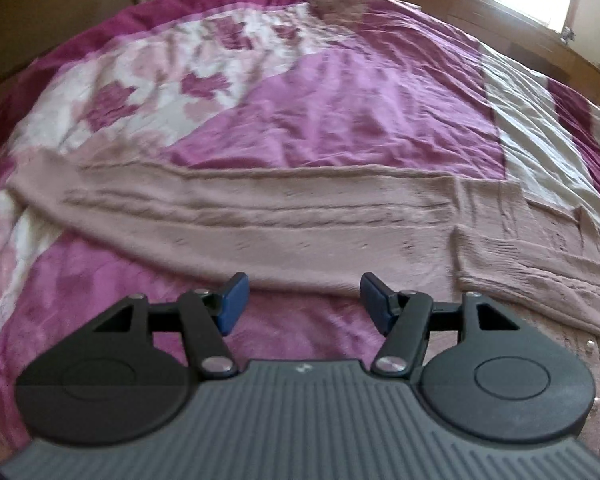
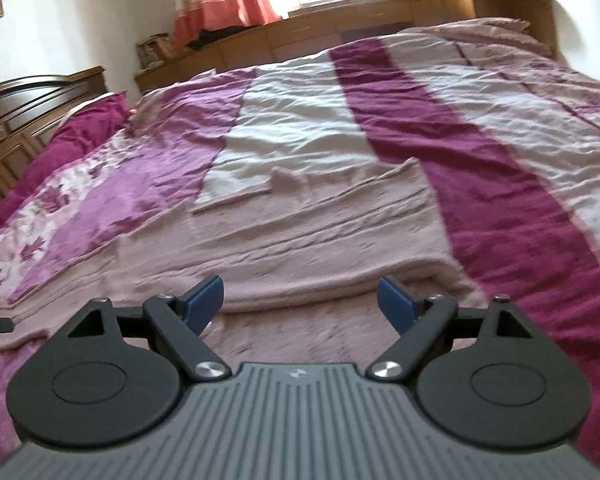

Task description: Fold small clothes

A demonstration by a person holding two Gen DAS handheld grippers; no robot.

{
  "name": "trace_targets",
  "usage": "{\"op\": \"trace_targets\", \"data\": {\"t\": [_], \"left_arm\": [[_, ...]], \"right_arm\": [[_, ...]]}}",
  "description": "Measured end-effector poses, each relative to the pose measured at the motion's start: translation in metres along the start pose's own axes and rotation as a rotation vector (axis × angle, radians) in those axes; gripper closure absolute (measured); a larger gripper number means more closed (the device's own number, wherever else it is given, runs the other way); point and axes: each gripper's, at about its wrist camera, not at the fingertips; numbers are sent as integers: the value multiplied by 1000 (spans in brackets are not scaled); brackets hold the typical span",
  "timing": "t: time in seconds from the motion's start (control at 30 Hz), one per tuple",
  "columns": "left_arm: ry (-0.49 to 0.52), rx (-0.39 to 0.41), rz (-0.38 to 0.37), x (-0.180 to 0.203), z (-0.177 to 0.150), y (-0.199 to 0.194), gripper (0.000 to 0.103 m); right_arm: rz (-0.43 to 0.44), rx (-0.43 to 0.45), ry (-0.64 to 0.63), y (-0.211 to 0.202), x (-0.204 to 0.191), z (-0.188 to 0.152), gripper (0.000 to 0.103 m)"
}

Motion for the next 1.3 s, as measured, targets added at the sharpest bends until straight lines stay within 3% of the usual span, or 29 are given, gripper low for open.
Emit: {"op": "trace_targets", "data": {"t": [0.33, 0.63, 0.93, 1.3], "left_arm": [[-144, -14, 48, -48, -9, 1, 40], [-303, -42, 40, -78, 4, 22, 40], [-357, -54, 11, -98, 18, 44, 40], [-343, -47, 24, -100, 24, 55, 39]], "right_arm": [[37, -74, -30, 1, -24, -23, 14], [25, -108, 7, 5, -20, -26, 14], [-7, -135, 34, 15, -33, -26, 14], [-29, -178, 12, 35, -49, -30, 14]]}}
Point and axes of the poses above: each gripper's, at about its wrist camera, not at the fingertips, and y roughly the way its jaws point, x to its right, z to its top, and after that the axes turned 8 degrees about -x, right-handed
